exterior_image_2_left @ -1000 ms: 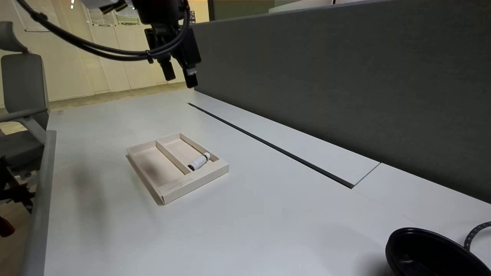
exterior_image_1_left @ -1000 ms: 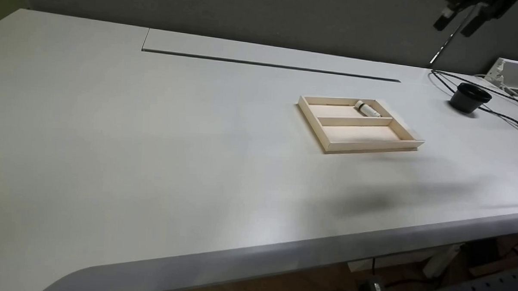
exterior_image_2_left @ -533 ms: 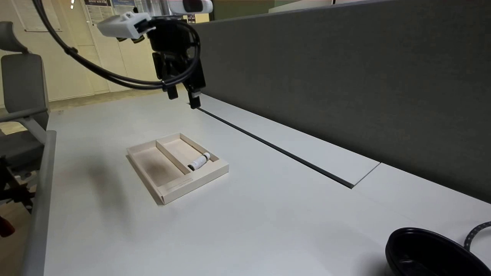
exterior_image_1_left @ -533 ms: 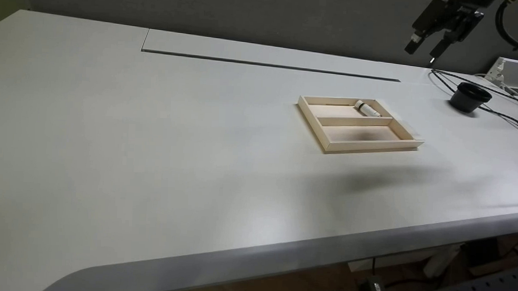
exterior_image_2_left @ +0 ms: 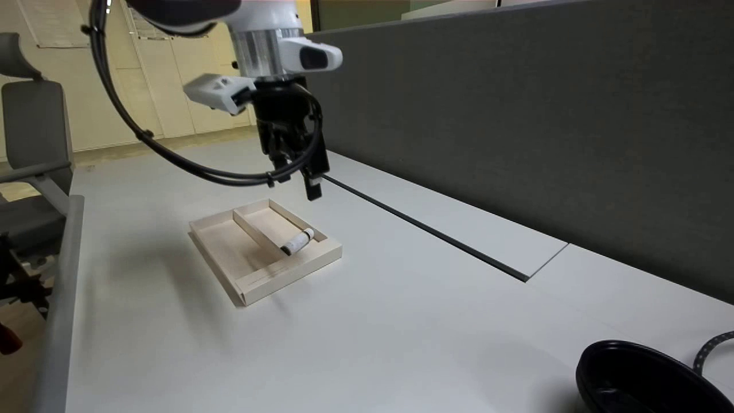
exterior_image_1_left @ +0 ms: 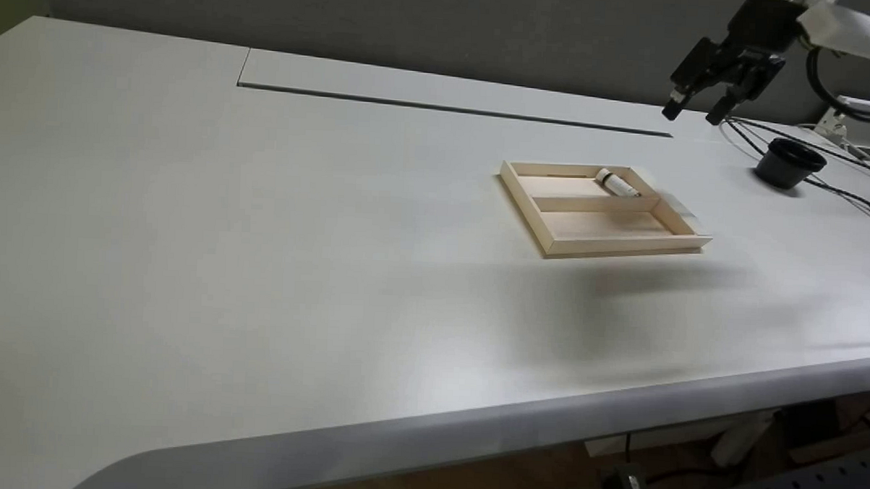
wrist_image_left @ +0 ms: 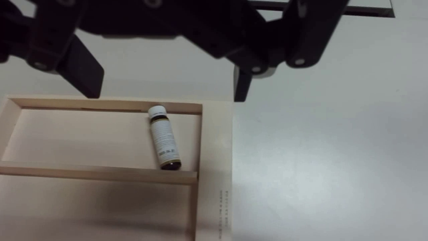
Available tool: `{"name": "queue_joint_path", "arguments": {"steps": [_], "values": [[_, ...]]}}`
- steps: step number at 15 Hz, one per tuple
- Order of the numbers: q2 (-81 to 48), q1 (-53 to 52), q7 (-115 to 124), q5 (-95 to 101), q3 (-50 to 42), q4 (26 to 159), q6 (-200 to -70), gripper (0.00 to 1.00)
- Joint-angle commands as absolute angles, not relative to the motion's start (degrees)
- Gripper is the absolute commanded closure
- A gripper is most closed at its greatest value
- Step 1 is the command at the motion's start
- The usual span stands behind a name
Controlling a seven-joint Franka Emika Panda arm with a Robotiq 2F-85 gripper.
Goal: Remove the bottle from the tray and place on the table
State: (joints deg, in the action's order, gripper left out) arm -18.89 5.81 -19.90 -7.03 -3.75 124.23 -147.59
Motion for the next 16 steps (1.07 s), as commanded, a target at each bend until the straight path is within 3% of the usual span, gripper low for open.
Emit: {"name": "queue_joint_path", "arguments": {"steps": [1,3,8,9,16], "values": [[-33.23,6.51,-11.76,-4.1,-5.22,113.04,-152.52,0.0],[-48.76,5.29,-5.59,-1.58,-6.94,98.26,-152.37,0.0],[-29.69,0.63,-10.72,5.27,-0.6,116.53,-151.52,0.0],[-34.68,1.03,-10.83,4.56,-0.17,111.57,-151.1,0.0],[-34.38,0.02,-11.01,5.91,0.5,118.79,-158.15,0.0]]}}
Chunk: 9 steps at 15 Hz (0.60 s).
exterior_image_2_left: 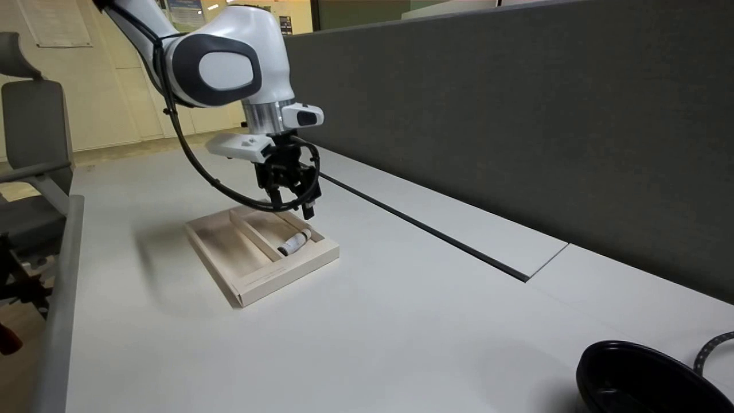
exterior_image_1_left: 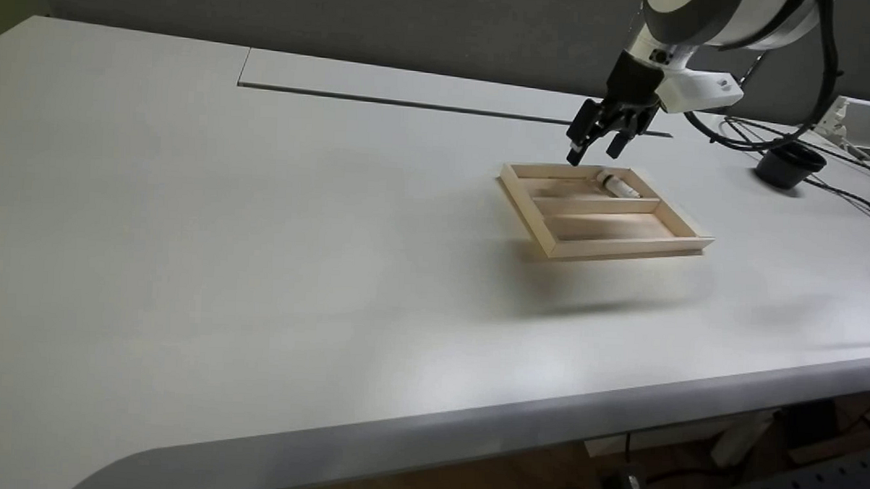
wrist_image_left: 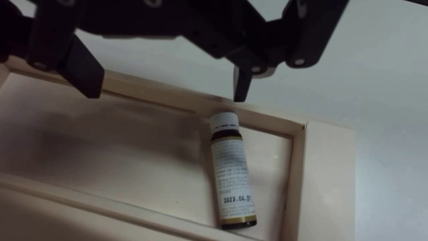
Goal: Remove the bottle from the tray and place on the table
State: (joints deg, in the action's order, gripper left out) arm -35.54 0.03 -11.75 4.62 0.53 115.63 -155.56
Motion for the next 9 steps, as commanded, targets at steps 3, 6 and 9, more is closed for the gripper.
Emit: {"name": "queue_joint_path", "arguments": {"steps": [3,6,9], "values": [[-33.69,2.83,-11.5,4.06,1.0,123.04,-161.65,0.0],[-36.95,8.42,-12.71,2.54,1.8,121.83,-161.07,0.25],[-34.14,7.46,-12.96,3.89,1.49,122.03,-162.14,0.67]]}}
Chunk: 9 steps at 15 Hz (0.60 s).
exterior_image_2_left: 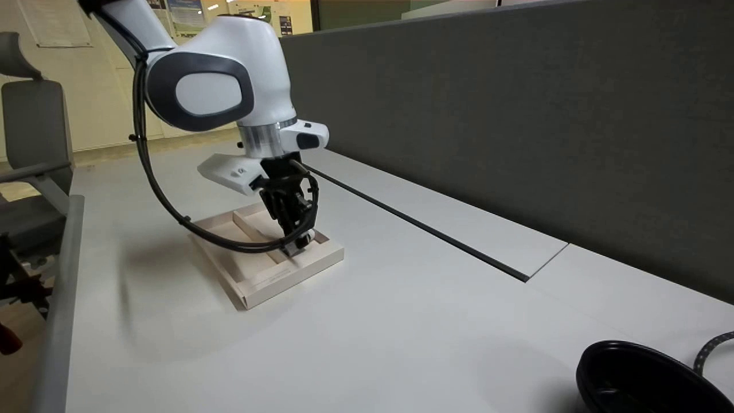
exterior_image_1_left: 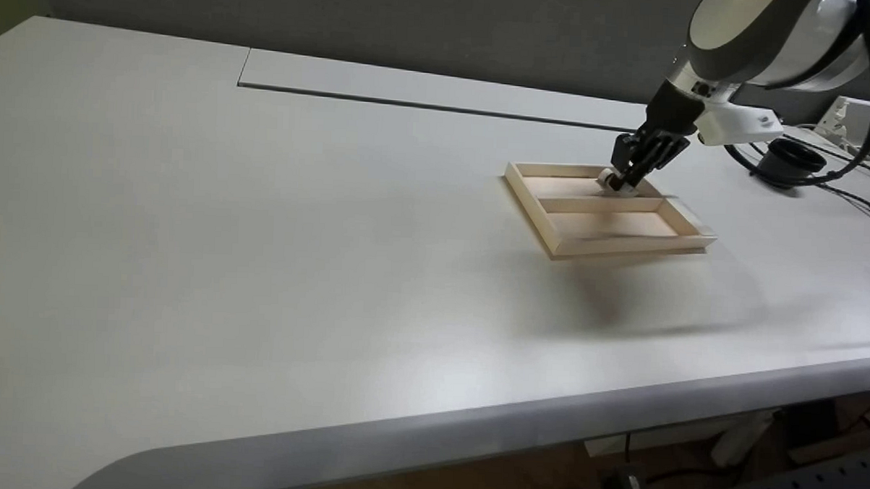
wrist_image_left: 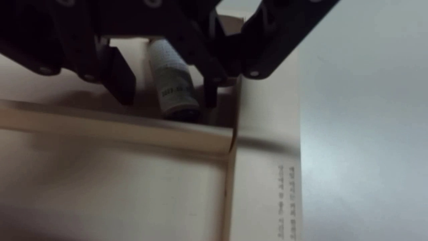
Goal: Remove the bottle from the tray and place on the table
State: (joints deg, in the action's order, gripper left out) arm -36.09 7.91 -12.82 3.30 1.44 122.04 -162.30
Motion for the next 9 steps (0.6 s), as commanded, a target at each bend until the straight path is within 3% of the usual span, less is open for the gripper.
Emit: {"name": "queue_joint_path", "arguments": {"steps": [1,2,3,7,9], "values": [[-32.9,6.84,-13.16,4.2,1.48,122.05,-162.46,0.92],[-32.29,6.78,-13.63,4.06,1.79,121.8,-162.2,0.99],[-32.11,6.68,-13.64,4.08,1.75,122.18,-162.5,0.94],[-29.73,6.28,-13.55,3.92,1.63,121.78,-163.12,0.94],[-27.9,13.17,-15.77,-2.92,5.45,121.66,-162.29,0.94]]}}
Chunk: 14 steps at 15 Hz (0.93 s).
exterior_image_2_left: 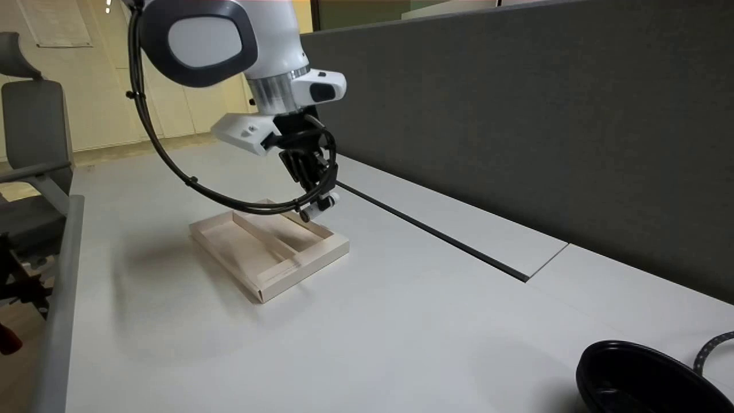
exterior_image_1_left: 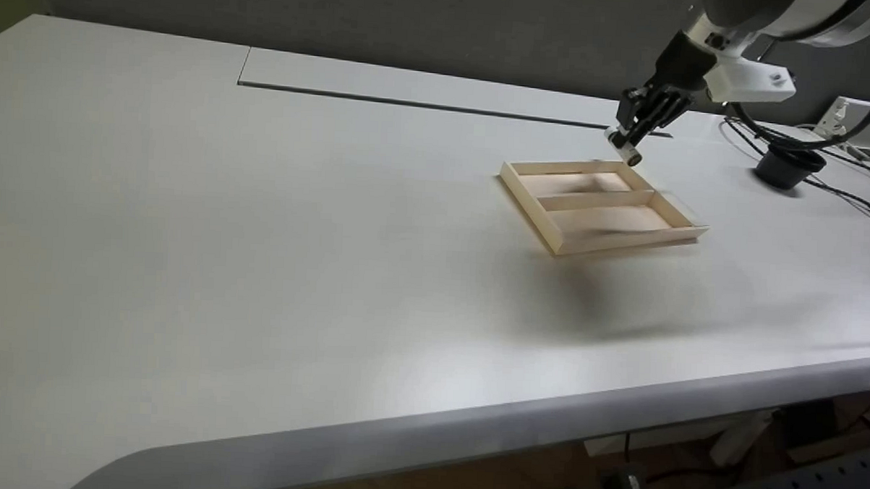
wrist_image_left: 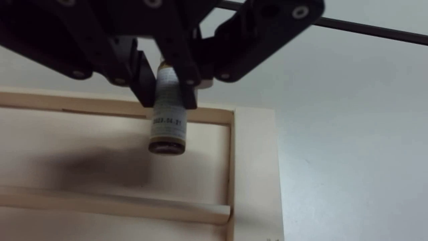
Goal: Remove the bottle from the tray and place on the table
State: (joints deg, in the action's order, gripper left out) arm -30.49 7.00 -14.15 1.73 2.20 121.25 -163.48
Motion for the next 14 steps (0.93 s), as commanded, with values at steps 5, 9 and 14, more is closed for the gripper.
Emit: {"name": "queue_joint_path", "arguments": {"steps": [5,9,14], "values": [[-39.18,39.05,-25.09,-18.21,10.35,118.47,-158.95,0.24],[-28.94,29.66,-22.13,-13.52,8.73,125.1,-161.3,0.0],[-18.33,16.45,-23.49,-13.32,5.49,129.68,-154.22,0.0]]}}
